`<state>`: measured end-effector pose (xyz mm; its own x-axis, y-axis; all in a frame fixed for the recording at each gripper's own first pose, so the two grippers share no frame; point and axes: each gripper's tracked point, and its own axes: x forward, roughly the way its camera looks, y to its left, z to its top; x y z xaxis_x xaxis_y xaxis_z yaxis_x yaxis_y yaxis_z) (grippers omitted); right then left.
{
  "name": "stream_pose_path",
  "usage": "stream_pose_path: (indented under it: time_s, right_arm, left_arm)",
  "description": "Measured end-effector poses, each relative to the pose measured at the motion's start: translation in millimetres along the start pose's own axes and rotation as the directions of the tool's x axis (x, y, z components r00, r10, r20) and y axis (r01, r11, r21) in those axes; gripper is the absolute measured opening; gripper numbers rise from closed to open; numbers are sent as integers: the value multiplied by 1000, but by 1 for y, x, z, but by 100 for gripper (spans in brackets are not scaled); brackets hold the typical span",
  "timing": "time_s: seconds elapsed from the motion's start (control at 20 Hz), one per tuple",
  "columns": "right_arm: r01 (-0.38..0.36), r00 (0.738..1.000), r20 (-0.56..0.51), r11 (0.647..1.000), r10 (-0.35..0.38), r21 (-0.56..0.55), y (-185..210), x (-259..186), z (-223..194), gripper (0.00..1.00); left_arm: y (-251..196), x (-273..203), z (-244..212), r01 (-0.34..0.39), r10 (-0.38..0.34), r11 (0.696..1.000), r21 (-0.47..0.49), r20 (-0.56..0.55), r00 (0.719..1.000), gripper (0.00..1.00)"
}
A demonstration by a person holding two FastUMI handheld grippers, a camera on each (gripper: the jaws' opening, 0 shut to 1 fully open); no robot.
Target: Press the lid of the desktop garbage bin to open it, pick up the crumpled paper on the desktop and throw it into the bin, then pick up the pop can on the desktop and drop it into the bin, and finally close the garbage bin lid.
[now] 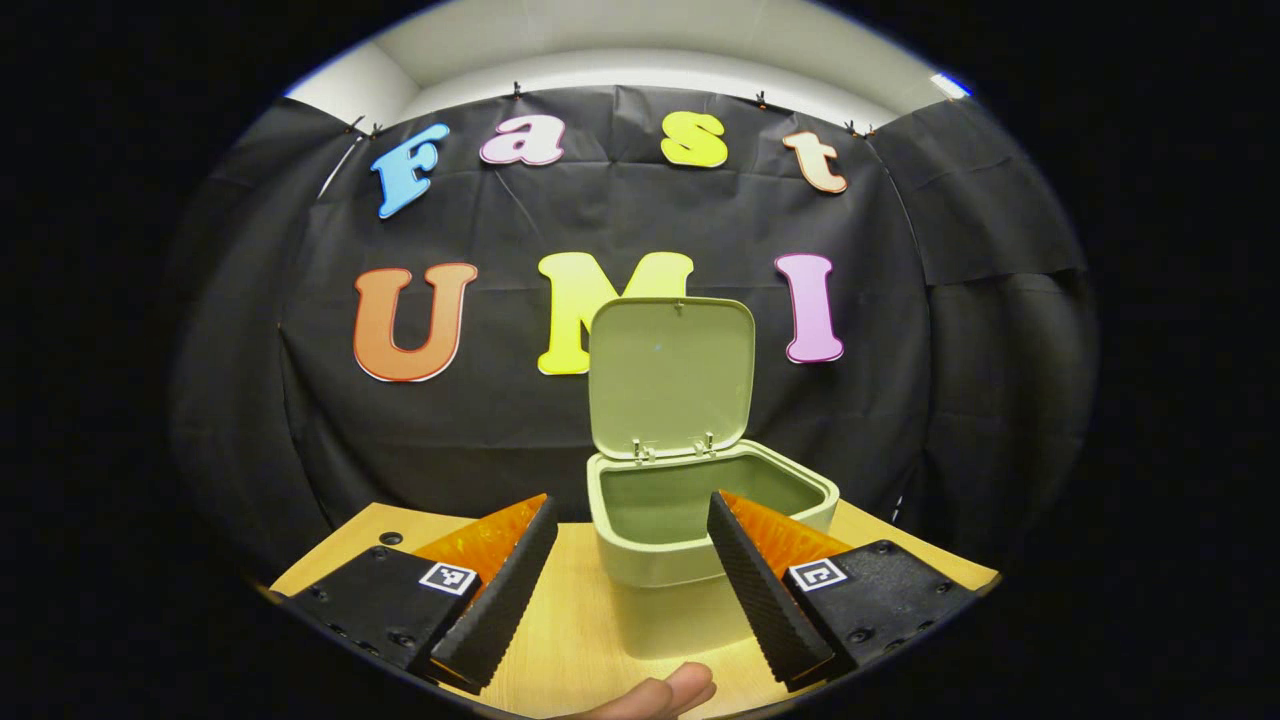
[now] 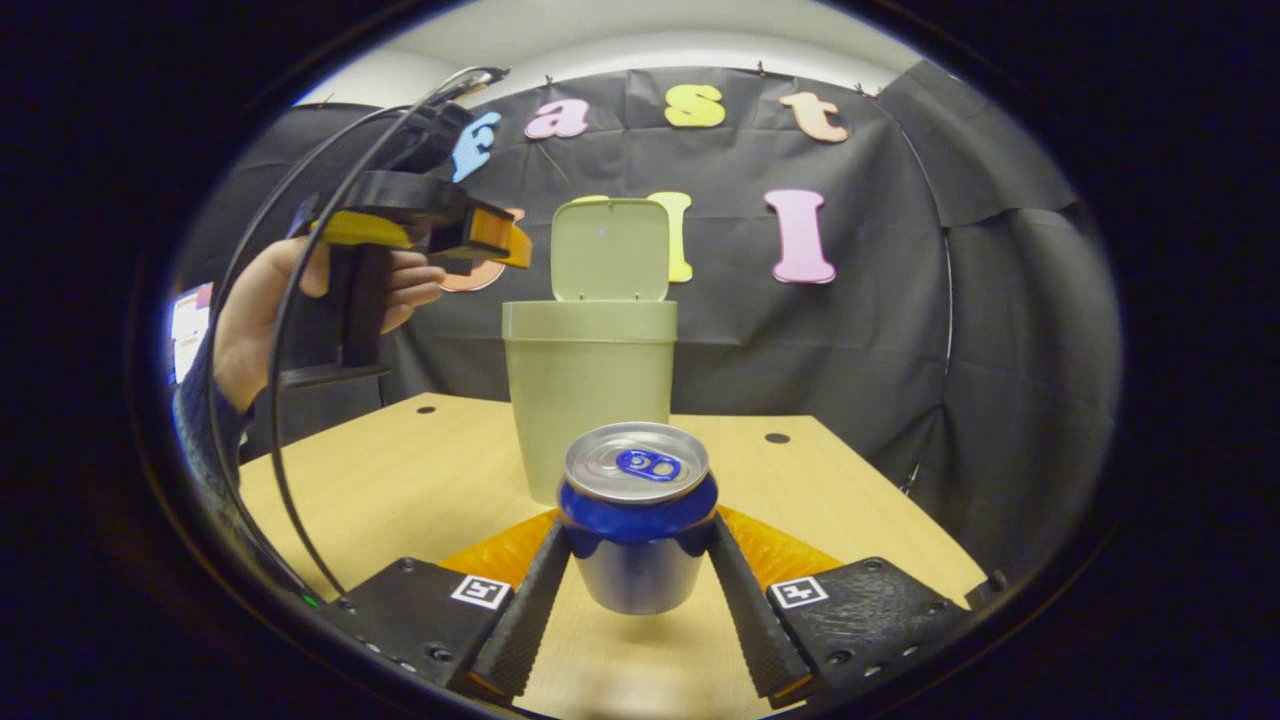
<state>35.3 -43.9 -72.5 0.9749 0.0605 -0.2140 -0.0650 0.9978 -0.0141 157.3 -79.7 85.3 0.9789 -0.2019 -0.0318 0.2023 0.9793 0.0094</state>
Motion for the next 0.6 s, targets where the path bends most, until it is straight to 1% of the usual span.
stream_pose_path:
  time_s: [0.1,0.2,0.35,0.45,0.6]
  right_arm:
    - [-4,1000,12,1000,4,-13,3,0,11,79]
    - [-37,999,7,999,37,5,11,0,21,79]
    - [-81,997,-11,996,81,21,20,2,44,80]
    - [-97,995,-8,995,97,17,24,6,68,79]
    - [-92,996,4,995,92,-26,25,18,107,79]
  left_arm:
    - [8,-26,-13,-7,6,1000,-18,-23,1000,97]
    - [18,-55,-29,-20,19,999,-32,-32,999,97]
    - [38,-88,-52,-65,62,997,-46,-60,996,97]
    - [50,-106,-64,-97,93,994,-42,-73,993,98]
    - [64,-130,-69,-113,111,992,-55,-45,993,97]
